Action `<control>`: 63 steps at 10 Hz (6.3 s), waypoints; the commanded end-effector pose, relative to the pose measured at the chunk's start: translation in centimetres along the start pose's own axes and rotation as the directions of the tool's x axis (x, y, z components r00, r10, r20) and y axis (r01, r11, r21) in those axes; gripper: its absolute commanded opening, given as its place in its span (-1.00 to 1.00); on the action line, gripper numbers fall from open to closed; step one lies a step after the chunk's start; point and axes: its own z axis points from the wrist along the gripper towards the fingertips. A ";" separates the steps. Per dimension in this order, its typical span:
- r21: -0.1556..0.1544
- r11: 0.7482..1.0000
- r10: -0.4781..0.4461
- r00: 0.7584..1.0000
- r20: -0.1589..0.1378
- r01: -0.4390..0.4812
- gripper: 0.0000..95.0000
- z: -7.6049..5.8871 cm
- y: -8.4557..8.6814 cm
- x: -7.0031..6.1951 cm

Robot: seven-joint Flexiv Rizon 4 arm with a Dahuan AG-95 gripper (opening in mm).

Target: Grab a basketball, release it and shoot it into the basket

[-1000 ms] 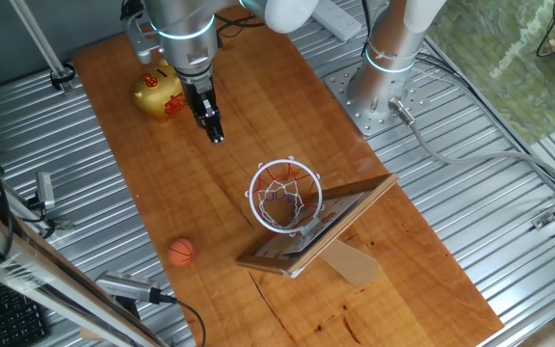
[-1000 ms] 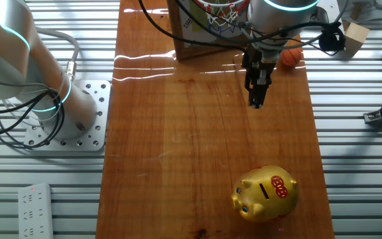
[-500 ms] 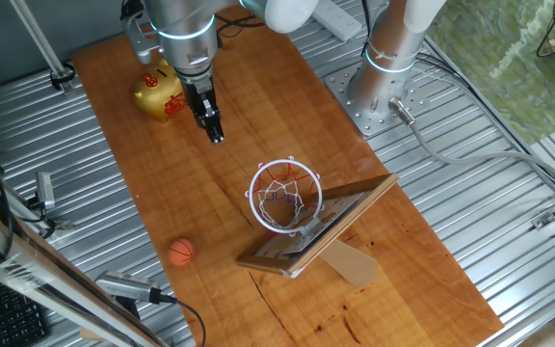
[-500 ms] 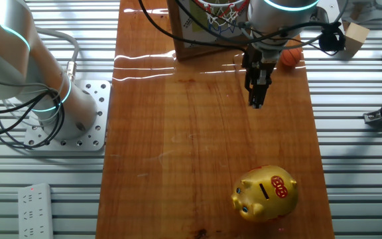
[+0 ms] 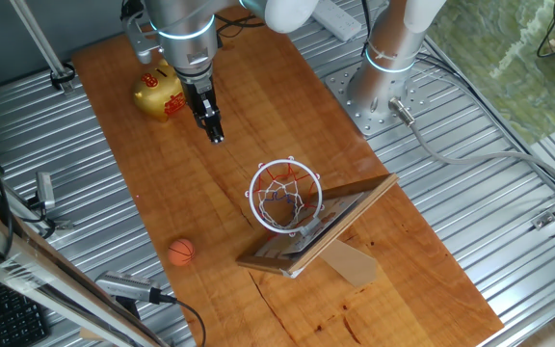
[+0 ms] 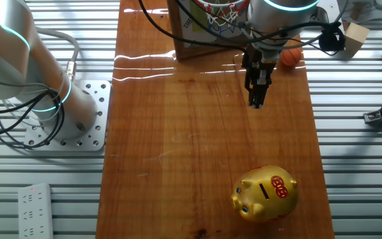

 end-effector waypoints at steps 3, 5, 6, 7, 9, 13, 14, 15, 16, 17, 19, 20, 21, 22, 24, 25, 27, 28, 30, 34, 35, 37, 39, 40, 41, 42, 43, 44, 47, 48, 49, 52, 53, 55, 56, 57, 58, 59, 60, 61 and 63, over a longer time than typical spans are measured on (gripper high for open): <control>0.008 0.992 -0.127 0.989 0.078 0.127 -1.00 0.0 0.0 0.0; 0.007 0.992 -0.125 0.989 0.078 0.125 -1.00 -0.1 0.0 0.0; 0.007 0.992 -0.124 0.989 0.077 0.124 -1.00 -0.1 0.0 0.0; 0.007 0.992 -0.124 0.989 0.078 0.124 -1.00 -0.1 0.0 0.0; 0.006 0.992 -0.124 0.989 0.078 0.124 -1.00 -0.1 0.0 0.0; 0.004 0.992 -0.126 0.989 0.078 0.126 -1.00 -0.1 0.1 0.0; 0.004 0.992 -0.127 0.989 0.078 0.127 -1.00 -0.1 0.1 0.0; 0.004 0.992 -0.129 0.989 0.077 0.129 -1.00 -0.1 0.1 0.0; 0.004 0.992 -0.130 0.989 0.077 0.130 -1.00 -0.1 0.1 0.0; 0.003 0.991 -0.130 0.989 0.077 0.130 -1.00 -0.1 0.1 0.0; 0.004 0.991 -0.133 0.988 0.076 0.133 -1.00 -0.2 0.1 0.0; 0.005 0.991 -0.133 0.989 0.072 0.133 -1.00 -0.3 0.1 0.0; 0.007 0.990 -0.140 0.988 0.069 0.139 -1.00 -0.3 0.1 0.0; 0.011 0.990 -0.141 0.988 0.061 0.141 -1.00 -0.4 0.1 0.1; 0.010 0.990 -0.143 0.988 0.057 0.142 -1.00 -0.2 0.1 0.0; 0.008 0.989 -0.147 0.987 0.057 0.147 -1.00 -0.2 0.1 0.0; 0.005 0.988 -0.153 0.986 0.059 0.153 -1.00 -0.3 0.2 0.0; 0.004 0.988 -0.153 0.987 0.054 0.153 -1.00 -0.3 0.2 0.0; 0.005 0.989 -0.151 0.987 0.054 0.151 -1.00 -0.2 0.2 0.0; -0.030 0.980 -0.193 0.979 0.059 0.195 -1.00 -0.2 0.2 0.0; -0.046 0.974 -0.218 0.974 0.057 0.221 -1.00 -0.2 0.2 0.0; -0.032 0.976 -0.211 0.976 0.056 0.213 -1.00 -0.2 0.2 0.0; -0.029 0.985 -0.168 0.982 0.080 0.171 -1.00 -0.2 0.2 0.0; -0.035 0.986 -0.158 0.983 0.093 0.162 -1.00 -0.2 0.2 0.0; -0.056 0.988 -0.139 0.984 0.114 0.146 -1.00 -0.2 0.2 0.0; -0.054 0.990 -0.126 0.984 0.127 0.134 -1.00 -0.2 0.2 0.0; -0.027 0.992 -0.123 0.986 0.112 0.127 -1.00 -0.2 0.2 0.0; 0.016 0.992 -0.127 0.987 0.097 0.126 -1.00 -0.2 0.2 0.0; 0.014 0.992 -0.123 0.988 0.093 0.122 -1.00 -0.2 0.2 0.0; 0.007 0.993 -0.122 0.987 0.100 0.122 -1.00 -0.2 0.2 0.0; 0.005 0.992 -0.122 0.987 0.102 0.122 -1.00 -0.2 0.2 0.0; -0.002 0.992 -0.123 0.987 0.099 0.124 -1.00 -0.4 0.2 -0.4; -0.007 0.993 -0.118 0.989 0.093 0.119 -1.00 -0.4 0.1 -0.6; -0.041 0.993 -0.104 0.989 0.100 0.109 -1.00 -0.3 -0.1 -0.9; -0.043 0.993 -0.107 0.989 0.099 0.112 -1.00 -0.3 0.0 -0.9; -0.041 0.993 -0.107 0.990 0.096 0.112 -1.00 -0.4 0.0 -0.9; -0.042 0.993 -0.109 0.989 0.097 0.113 -1.00 -0.4 0.0 -1.0; -0.042 0.992 -0.115 0.989 0.098 0.119 -1.00 -0.4 0.0 -1.1; -0.041 0.992 -0.117 0.989 0.094 0.121 -1.00 -0.5 -0.1 -1.3; -0.042 0.991 -0.120 0.989 0.091 0.124 -1.00 -0.7 -0.1 -1.8; -0.061 0.986 -0.153 0.986 0.060 0.157 -1.00 -1.3 -0.8 -7.0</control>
